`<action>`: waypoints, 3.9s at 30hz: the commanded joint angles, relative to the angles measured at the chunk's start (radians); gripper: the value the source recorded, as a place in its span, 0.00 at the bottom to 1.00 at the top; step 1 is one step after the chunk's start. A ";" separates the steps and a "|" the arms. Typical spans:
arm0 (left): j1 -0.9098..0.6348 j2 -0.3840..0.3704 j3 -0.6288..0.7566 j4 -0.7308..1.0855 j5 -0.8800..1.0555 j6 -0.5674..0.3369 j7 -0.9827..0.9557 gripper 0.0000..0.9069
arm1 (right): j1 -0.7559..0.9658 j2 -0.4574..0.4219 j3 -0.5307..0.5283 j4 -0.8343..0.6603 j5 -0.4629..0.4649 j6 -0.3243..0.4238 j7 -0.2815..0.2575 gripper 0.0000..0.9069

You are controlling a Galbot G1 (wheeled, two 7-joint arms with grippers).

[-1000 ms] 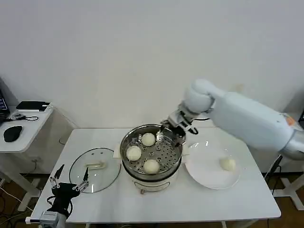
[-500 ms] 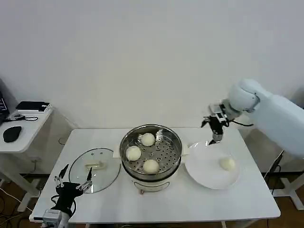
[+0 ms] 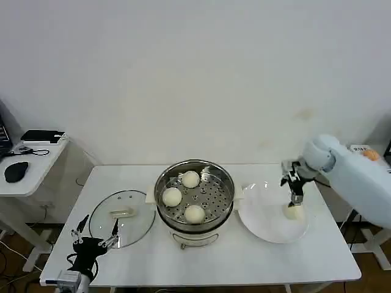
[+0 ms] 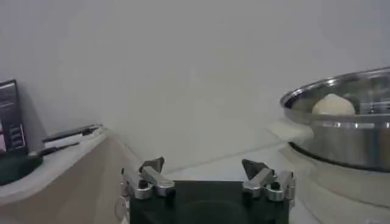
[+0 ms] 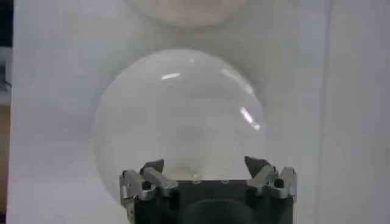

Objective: Take steamed baozi put them in steamer then cover it.

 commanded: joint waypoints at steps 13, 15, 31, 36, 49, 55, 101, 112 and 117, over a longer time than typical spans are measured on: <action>-0.004 0.005 -0.003 0.024 -0.005 -0.001 -0.005 1.00 | -0.127 0.034 0.073 -0.074 -0.187 0.026 0.031 1.00; -0.004 0.003 -0.001 0.027 -0.004 -0.001 -0.006 1.00 | -0.132 0.043 0.083 -0.087 -0.200 0.028 0.039 1.00; -0.003 0.002 -0.001 0.036 -0.004 -0.003 -0.004 1.00 | -0.154 0.090 0.108 -0.171 -0.216 0.028 0.107 1.00; 0.000 -0.002 0.001 0.035 -0.003 -0.004 -0.004 1.00 | -0.150 0.098 0.106 -0.182 -0.215 0.031 0.110 1.00; -0.005 -0.006 0.002 0.051 0.002 -0.005 -0.005 1.00 | -0.164 0.115 0.103 -0.194 -0.222 0.029 0.126 1.00; -0.005 -0.006 0.002 0.051 0.002 -0.006 -0.004 1.00 | -0.160 0.118 0.101 -0.198 -0.216 0.024 0.139 0.92; -0.027 0.004 -0.011 0.006 0.018 -0.007 -0.005 1.00 | 0.610 0.355 -0.411 0.152 0.642 -0.257 0.186 0.72; -0.033 -0.017 -0.017 -0.017 0.002 -0.003 -0.010 1.00 | 0.528 0.450 -0.541 0.080 0.635 -0.273 0.197 0.72; -0.033 -0.016 -0.013 -0.026 0.000 -0.002 -0.007 1.00 | 0.492 0.476 -0.578 0.005 0.569 -0.266 0.187 0.72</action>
